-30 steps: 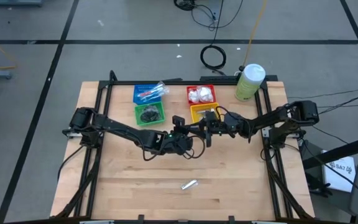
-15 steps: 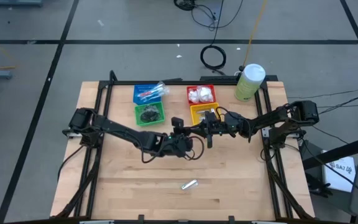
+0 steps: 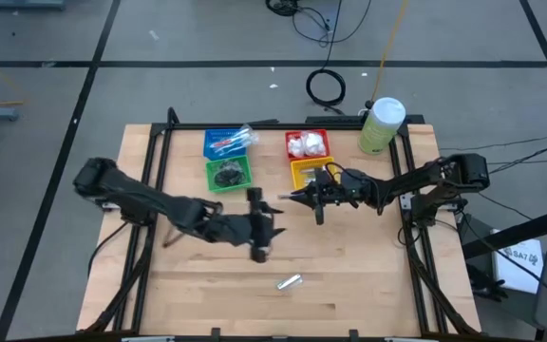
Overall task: Pick & Place Travel size toiletries
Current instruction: Put the nail cutter into the yellow bin
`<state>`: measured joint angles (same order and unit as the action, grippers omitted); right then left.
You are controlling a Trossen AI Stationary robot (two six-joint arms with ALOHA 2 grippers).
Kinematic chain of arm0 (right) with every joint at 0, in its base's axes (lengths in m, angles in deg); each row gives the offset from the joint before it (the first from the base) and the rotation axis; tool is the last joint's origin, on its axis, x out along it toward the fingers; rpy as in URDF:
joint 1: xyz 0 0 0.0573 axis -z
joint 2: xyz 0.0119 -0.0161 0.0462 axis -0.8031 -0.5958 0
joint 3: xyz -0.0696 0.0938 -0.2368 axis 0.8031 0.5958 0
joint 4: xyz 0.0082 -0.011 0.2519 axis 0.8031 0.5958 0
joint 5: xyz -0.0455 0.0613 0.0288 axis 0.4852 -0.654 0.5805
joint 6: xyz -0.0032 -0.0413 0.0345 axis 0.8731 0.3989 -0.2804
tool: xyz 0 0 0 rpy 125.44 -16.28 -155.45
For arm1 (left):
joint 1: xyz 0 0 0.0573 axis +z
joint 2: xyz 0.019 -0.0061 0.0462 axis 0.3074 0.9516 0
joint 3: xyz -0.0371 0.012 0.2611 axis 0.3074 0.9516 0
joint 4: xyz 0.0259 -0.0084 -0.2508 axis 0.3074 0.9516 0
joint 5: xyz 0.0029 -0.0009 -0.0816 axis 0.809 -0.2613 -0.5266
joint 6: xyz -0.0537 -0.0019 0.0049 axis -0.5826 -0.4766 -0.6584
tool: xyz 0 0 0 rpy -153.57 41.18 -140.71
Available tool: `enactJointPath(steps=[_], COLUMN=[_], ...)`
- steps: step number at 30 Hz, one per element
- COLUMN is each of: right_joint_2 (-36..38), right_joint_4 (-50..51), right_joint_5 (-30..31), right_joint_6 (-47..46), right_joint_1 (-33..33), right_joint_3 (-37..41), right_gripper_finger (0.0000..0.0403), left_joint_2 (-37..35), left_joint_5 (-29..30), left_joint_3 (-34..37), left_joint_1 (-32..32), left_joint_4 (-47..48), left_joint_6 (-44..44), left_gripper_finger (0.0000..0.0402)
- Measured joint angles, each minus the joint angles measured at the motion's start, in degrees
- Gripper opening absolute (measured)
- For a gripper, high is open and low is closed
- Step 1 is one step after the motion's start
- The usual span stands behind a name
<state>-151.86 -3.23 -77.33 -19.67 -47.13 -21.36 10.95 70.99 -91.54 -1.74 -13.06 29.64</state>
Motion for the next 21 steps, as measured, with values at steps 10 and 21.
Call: enactJointPath(steps=[10, 21], right_joint_2=[1.2, 1.6], right_joint_4=[2.5, 2.5], right_joint_5=[4.6, 10.7], right_joint_6=[1.6, 1.2], right_joint_1=[2.0, 7.8], right_joint_3=[2.7, 9.9], right_gripper_finger=[0.0019, 0.0019], left_joint_2=[-17.0, -34.7], left_joint_5=[-2.2, -0.2], left_joint_3=[12.6, 39.4], left_joint_1=[-0.5, -0.7], left_joint_4=[6.2, -14.8], left_joint_6=[-11.3, -18.8], left_gripper_finger=[0.0188, 0.0175])
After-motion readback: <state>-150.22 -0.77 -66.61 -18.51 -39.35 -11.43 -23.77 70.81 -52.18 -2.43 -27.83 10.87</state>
